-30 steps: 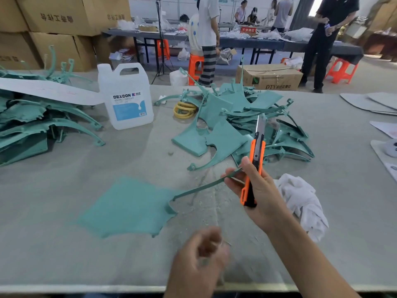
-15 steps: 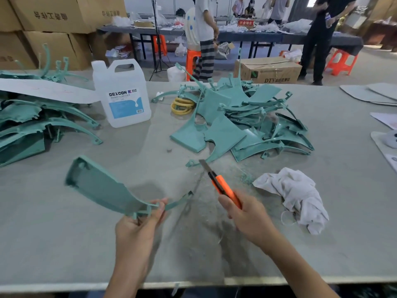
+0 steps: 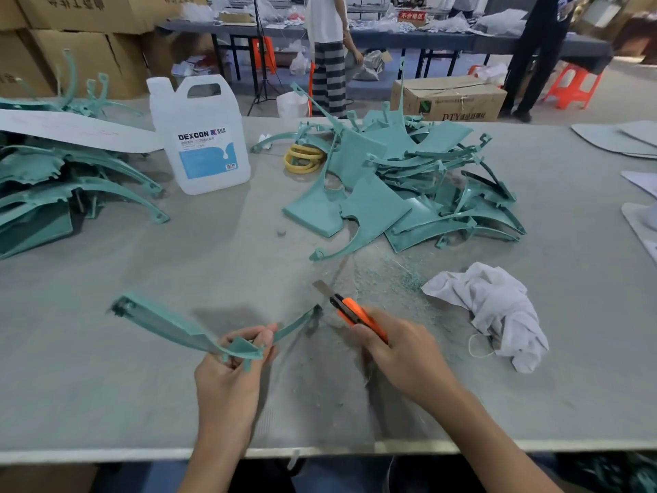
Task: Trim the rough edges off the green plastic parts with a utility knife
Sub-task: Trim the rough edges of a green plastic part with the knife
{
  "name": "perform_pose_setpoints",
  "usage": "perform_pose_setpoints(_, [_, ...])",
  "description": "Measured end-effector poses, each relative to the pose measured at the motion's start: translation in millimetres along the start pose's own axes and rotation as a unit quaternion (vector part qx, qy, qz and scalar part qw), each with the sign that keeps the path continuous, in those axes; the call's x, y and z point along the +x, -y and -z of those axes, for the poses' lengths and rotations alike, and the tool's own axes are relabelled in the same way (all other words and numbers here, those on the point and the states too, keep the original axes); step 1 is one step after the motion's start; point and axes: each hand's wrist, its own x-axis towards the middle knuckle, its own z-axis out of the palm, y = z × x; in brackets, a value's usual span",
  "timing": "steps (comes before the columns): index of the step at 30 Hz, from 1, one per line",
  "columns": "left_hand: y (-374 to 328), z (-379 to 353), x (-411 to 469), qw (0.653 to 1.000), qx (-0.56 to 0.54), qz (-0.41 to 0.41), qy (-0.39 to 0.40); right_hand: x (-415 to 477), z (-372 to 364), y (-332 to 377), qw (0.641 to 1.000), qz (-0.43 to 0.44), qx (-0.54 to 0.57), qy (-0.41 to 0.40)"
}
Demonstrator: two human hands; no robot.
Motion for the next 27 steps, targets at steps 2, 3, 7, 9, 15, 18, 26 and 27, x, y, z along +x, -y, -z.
perform_pose_setpoints(2, [0.9, -0.7, 1.0, 1.0, -0.016, 0.002, -0.005, -1.7, -1.0, 0.1, 1.0, 0.008, -0.006, 0.011])
perform_pose_setpoints(3, [0.9, -1.4, 1.7, 1.0, -0.022, 0.001, -0.008, -2.4, -2.2, 0.6, 1.0, 0.009, -0.014, 0.019])
perform_pose_setpoints(7, [1.6, -3.4, 2.8, 0.999, -0.035, -0.001, -0.006, 5.8, -0.3, -3.9, 1.0, -0.014, -0.012, 0.013])
perform_pose_setpoints(9, [1.4, -3.1, 3.3, 0.999, -0.04, 0.004, -0.01, 5.3, 0.1, -3.9, 1.0, -0.003, 0.01, 0.029])
perform_pose_setpoints(15, [3.9, -0.7, 2.7, 1.0, -0.021, 0.001, 0.003, 10.9, 0.4, -2.3, 0.999, -0.002, -0.003, 0.036])
perform_pose_setpoints(18, [3.6, 0.1, 2.8, 1.0, -0.013, -0.001, 0.0, 7.0, 0.0, -0.9, 0.998, 0.006, 0.031, 0.055])
perform_pose_setpoints(26, [4.7, -0.9, 2.5, 1.0, -0.012, -0.007, 0.004, 6.4, -1.2, 5.0, 0.998, -0.051, 0.023, 0.032])
perform_pose_setpoints(27, [5.3, -0.9, 2.3, 1.0, -0.006, -0.01, 0.004, 4.3, -0.8, 4.4, 0.997, -0.059, 0.033, 0.036])
